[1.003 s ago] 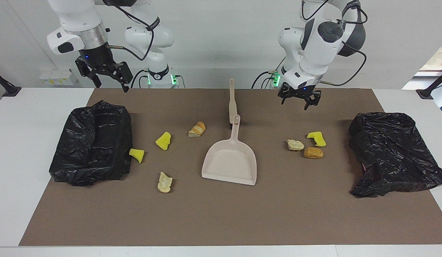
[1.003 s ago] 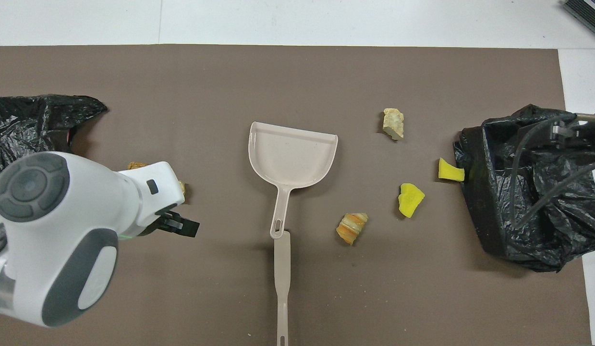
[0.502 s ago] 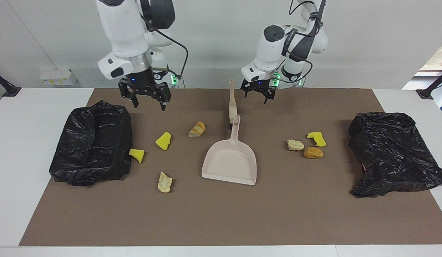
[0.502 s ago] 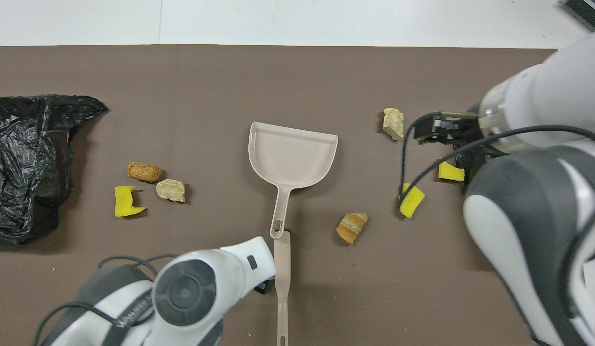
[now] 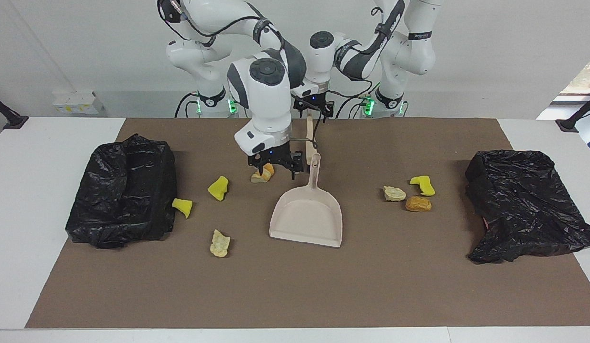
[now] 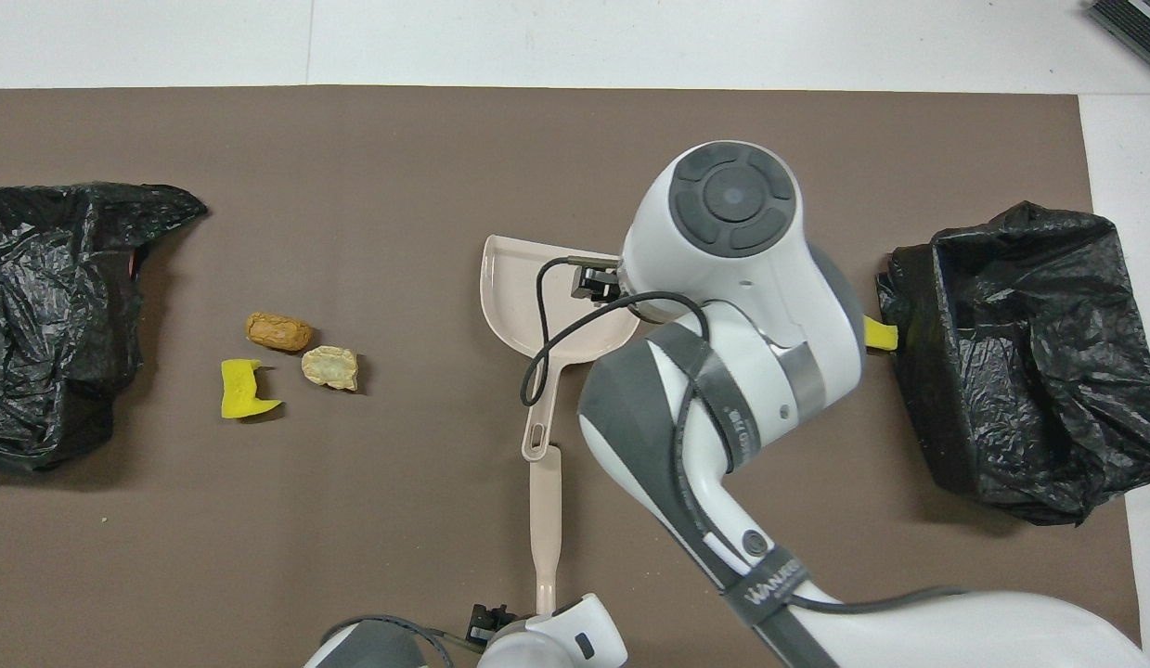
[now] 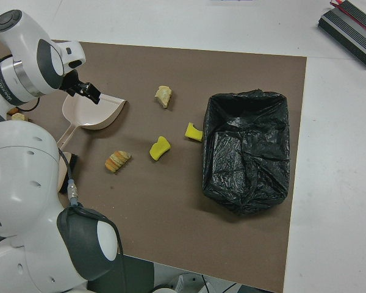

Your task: Sweep and dump trash in bin

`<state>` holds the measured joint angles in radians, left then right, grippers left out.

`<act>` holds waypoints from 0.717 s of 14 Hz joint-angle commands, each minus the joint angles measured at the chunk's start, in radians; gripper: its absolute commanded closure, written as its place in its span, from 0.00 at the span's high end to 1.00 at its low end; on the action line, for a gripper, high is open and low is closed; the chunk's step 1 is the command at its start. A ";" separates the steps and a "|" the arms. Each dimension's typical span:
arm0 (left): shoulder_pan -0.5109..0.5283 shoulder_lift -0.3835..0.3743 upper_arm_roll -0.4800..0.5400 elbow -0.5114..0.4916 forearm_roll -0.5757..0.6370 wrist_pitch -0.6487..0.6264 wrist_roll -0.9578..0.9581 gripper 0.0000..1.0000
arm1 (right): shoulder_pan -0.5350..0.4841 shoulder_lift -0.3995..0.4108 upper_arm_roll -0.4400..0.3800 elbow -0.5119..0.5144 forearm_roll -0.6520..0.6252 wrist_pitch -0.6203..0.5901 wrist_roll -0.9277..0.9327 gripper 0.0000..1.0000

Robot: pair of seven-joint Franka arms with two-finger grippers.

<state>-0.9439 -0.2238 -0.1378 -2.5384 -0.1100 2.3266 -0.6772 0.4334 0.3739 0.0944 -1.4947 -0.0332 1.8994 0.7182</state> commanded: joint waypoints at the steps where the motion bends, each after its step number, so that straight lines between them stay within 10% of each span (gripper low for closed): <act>1: -0.022 0.000 0.021 -0.031 -0.008 0.054 -0.045 1.00 | 0.059 0.074 -0.004 0.044 -0.002 0.033 0.072 1.00; 5: -0.016 0.014 0.023 -0.029 -0.007 0.077 -0.068 0.71 | 0.120 0.154 -0.004 0.016 0.006 0.137 0.084 1.00; 8: -0.004 0.020 0.023 -0.029 -0.008 0.073 -0.117 0.00 | 0.123 0.161 -0.001 -0.024 0.009 0.148 0.076 1.00; 10: 0.011 0.021 0.023 -0.028 -0.008 0.073 -0.140 0.00 | 0.137 0.172 -0.001 -0.036 0.010 0.162 0.076 1.00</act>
<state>-0.9465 -0.1982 -0.1170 -2.5503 -0.1100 2.3770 -0.7925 0.5624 0.5486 0.0943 -1.5042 -0.0323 2.0321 0.7917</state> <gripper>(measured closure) 0.648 0.000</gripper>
